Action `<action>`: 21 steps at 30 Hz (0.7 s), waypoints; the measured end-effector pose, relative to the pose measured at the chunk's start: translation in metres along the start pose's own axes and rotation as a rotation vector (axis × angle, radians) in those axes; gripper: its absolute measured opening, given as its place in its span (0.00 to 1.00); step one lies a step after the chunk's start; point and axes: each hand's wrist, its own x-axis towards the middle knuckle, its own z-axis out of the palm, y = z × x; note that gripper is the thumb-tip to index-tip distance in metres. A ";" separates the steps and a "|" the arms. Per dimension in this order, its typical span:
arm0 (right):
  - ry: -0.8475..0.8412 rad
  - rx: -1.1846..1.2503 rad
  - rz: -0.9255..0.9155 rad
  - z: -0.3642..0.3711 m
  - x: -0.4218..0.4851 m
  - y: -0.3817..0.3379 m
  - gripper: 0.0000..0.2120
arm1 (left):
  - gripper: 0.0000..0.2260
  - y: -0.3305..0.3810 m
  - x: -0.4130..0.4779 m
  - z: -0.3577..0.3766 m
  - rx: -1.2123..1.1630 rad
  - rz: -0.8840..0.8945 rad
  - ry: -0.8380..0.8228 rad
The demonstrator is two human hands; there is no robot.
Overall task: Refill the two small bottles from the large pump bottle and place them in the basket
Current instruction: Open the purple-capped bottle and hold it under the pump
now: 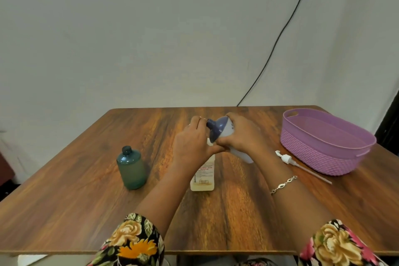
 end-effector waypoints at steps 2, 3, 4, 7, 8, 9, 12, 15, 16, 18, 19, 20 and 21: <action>-0.022 -0.030 0.008 0.003 -0.001 0.001 0.27 | 0.35 0.001 -0.004 0.004 -0.030 -0.003 -0.002; -0.032 -0.039 0.011 0.004 -0.001 0.001 0.27 | 0.34 0.001 -0.006 0.006 -0.036 -0.003 0.000; -0.038 -0.044 0.010 0.005 -0.001 0.002 0.26 | 0.34 0.001 -0.007 0.007 -0.033 -0.002 0.007; -0.039 -0.040 0.007 0.003 -0.002 0.002 0.27 | 0.34 0.002 -0.006 0.005 -0.006 0.005 0.001; -0.034 -0.033 0.006 0.002 -0.002 0.001 0.28 | 0.34 0.002 -0.005 0.003 0.000 0.011 0.004; -0.024 -0.023 0.003 0.000 -0.002 0.001 0.28 | 0.34 0.001 -0.003 0.001 0.006 0.022 0.016; 0.000 -0.010 -0.018 -0.003 0.001 0.000 0.27 | 0.35 0.000 0.002 -0.002 0.004 0.035 0.044; -0.018 -0.029 -0.015 0.002 0.003 0.003 0.29 | 0.34 0.000 -0.002 0.004 -0.008 0.016 0.068; -0.029 -0.032 -0.008 0.004 0.003 0.004 0.30 | 0.34 0.000 -0.005 0.008 -0.011 0.016 0.073; -0.041 -0.034 -0.002 0.008 0.002 0.006 0.30 | 0.33 0.000 -0.010 0.013 -0.024 0.017 0.077; -0.041 -0.034 -0.006 0.008 0.001 0.006 0.29 | 0.33 -0.001 -0.010 0.013 -0.029 0.012 0.073; -0.040 -0.027 -0.013 0.007 0.001 0.006 0.29 | 0.32 0.000 -0.009 0.012 -0.028 0.007 0.065; -0.039 -0.013 -0.019 0.006 0.001 0.006 0.28 | 0.33 0.000 -0.007 0.011 -0.020 0.008 0.055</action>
